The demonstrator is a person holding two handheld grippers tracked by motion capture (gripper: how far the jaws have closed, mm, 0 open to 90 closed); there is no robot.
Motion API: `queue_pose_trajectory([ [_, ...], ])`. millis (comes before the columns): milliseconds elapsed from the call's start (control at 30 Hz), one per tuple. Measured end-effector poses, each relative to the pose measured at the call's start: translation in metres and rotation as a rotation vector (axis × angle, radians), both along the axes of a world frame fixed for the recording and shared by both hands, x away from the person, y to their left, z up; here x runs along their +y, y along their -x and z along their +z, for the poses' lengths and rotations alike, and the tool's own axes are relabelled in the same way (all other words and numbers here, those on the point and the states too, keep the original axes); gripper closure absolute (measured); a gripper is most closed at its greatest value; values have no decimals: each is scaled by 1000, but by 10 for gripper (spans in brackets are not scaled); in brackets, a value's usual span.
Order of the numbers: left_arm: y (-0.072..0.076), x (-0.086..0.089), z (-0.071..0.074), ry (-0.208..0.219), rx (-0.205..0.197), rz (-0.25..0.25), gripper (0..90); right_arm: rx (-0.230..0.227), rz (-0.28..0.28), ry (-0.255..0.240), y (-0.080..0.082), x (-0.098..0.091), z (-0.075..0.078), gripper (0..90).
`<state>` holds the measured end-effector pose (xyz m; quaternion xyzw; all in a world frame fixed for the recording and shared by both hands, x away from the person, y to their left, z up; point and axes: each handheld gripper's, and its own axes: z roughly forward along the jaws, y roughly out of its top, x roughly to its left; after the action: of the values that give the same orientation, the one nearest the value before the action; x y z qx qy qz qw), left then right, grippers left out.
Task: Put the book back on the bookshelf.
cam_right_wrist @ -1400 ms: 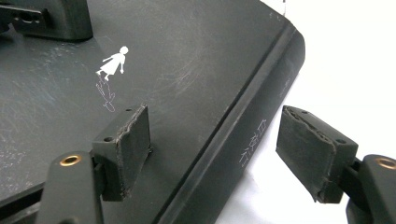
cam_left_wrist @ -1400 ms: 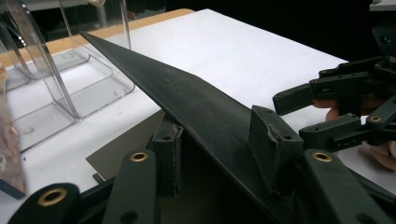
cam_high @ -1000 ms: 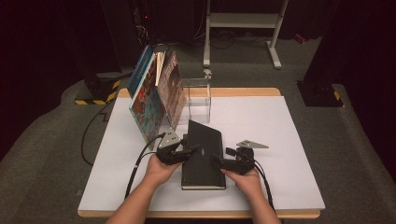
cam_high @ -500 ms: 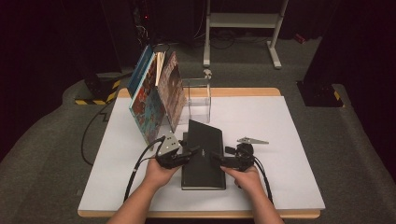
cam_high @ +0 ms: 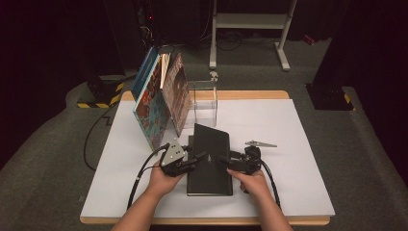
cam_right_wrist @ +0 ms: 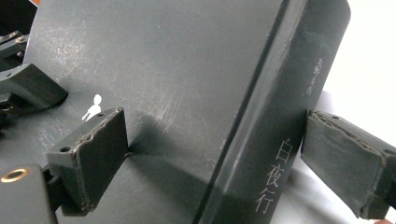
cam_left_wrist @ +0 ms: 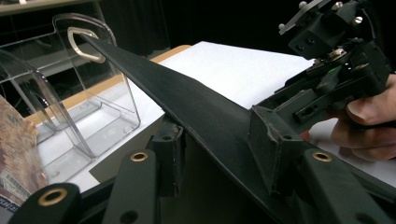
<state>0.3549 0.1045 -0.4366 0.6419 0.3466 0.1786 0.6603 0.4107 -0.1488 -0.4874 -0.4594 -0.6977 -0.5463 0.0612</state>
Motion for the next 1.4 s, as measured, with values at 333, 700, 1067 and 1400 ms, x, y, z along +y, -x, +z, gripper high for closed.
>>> queue_pose_trajectory([
  [333,3,1,-2,1,-29,-6,568,51,4,-64,-6,-2,-5,69],
  [700,8,3,-4,2,-78,-20,568,38,12,-91,-7,-3,-5,68],
  [1067,11,4,-5,6,-112,-31,568,45,28,-130,-9,-4,-6,70],
  [1400,5,10,-6,55,-36,-56,572,18,19,-98,-5,-3,-1,78],
])
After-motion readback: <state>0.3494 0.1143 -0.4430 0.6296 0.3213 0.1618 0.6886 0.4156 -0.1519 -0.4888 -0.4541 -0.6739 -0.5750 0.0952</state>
